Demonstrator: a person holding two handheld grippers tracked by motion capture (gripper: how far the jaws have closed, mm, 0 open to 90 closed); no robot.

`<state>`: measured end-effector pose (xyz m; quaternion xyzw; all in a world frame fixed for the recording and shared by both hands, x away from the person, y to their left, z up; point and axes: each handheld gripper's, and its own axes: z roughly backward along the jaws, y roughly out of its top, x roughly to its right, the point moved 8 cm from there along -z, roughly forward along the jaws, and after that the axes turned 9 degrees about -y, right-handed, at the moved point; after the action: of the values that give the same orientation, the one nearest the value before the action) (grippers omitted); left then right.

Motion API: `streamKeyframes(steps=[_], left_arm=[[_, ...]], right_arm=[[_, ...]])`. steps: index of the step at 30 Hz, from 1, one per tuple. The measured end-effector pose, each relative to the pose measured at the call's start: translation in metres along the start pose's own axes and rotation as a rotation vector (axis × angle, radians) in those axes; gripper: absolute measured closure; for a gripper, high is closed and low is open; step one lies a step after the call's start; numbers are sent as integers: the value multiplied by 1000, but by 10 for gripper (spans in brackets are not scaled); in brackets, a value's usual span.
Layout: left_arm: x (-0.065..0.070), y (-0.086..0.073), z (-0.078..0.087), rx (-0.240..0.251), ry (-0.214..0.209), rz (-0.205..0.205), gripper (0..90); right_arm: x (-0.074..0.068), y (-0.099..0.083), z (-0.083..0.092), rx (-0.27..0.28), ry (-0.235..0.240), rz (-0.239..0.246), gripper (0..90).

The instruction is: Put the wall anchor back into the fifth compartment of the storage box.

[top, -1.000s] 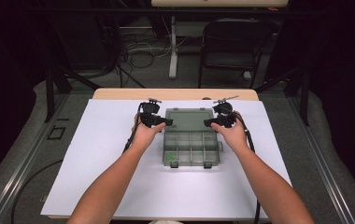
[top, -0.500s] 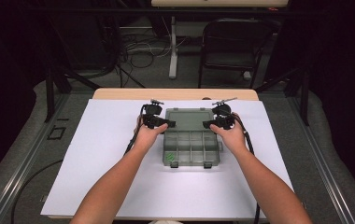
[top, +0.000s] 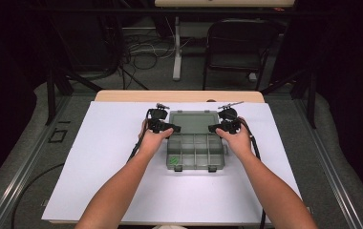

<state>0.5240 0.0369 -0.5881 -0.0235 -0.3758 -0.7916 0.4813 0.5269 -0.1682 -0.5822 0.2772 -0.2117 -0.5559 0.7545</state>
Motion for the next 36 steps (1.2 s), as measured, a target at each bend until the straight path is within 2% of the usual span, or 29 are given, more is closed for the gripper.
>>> streamKeyframes(steps=[16,24,30,36], left_arm=[[-1,-2,-4,6,-20,23,330],[-1,-2,-4,9,-16,16,328],[-3,-1,-4,6,-18,7,333],[-4,-1,-6,7,-22,15,330]], right_arm=[[-5,-3,-6,-13,25,-23,356],[-4,-3,-8,-21,30,-52,354],[-2,-4,-11,-26,32,-56,354],[0,-5,-14,-35,40,-73,354]])
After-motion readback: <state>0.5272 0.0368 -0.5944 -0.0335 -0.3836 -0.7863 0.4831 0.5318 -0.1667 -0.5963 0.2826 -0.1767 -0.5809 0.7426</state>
